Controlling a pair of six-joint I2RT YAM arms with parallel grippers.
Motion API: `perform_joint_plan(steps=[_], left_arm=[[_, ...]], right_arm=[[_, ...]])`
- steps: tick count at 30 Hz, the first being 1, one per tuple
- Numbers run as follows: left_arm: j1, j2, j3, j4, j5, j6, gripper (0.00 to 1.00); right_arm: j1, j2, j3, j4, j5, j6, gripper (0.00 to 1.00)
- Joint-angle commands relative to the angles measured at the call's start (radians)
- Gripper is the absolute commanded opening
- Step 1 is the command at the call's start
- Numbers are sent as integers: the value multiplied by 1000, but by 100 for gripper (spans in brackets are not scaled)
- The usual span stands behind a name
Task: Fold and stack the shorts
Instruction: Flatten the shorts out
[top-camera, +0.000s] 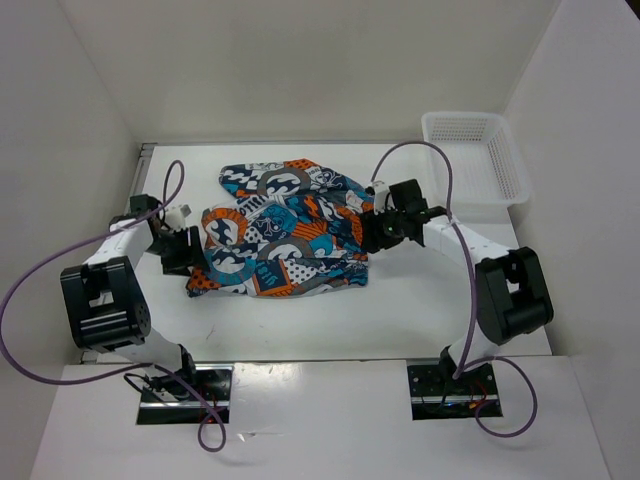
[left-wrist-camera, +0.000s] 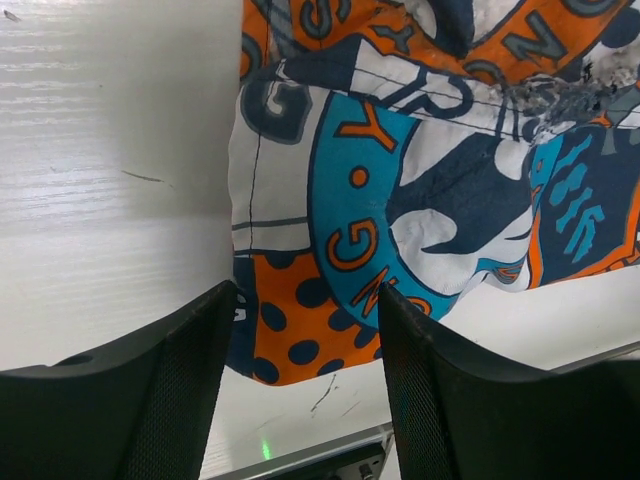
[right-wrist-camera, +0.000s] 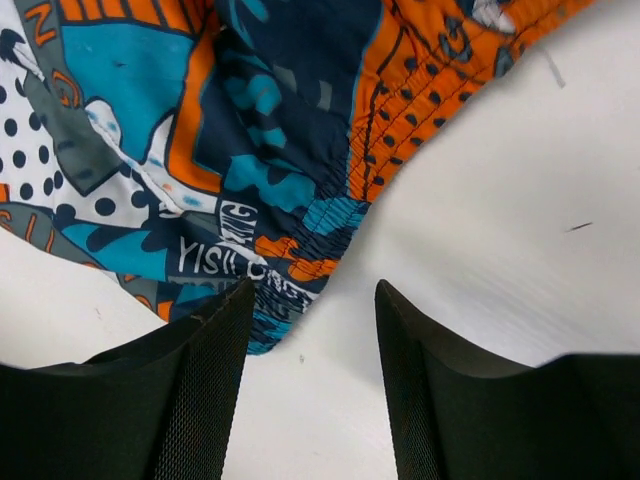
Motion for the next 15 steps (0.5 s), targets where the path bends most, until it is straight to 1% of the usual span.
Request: perform_joint_plan(steps=[1, 3, 4, 8, 9, 11, 12, 14, 15], left_arm=[[20, 13, 18, -11, 2, 4, 66], [20, 23, 18, -11, -20, 4, 69], [31, 23, 18, -11, -20, 4, 72], [42, 23, 7, -11, -20, 4, 75], [42, 23, -2, -11, -20, 4, 75], [42, 23, -2, -11, -9, 4, 75], [42, 33, -11, -11, -9, 4, 75], [42, 42, -11, -11, 0, 4, 75], [42, 43, -11, -20, 12, 4, 71]], right_arm=[[-2, 31, -26, 52, -59, 79, 58], [-2, 31, -40, 63, -69, 110, 59], [-2, 41, -52, 63, -81, 136, 59], [-2, 63, -78, 83, -113, 184, 60], [-2, 63, -89, 96, -113, 196, 60], [-2, 84, -99, 112, -92, 236, 64], [-11, 84, -100, 126, -92, 245, 66], [-11, 106, -100, 126, -79, 245, 68], [-11, 106, -100, 135, -79, 245, 68]])
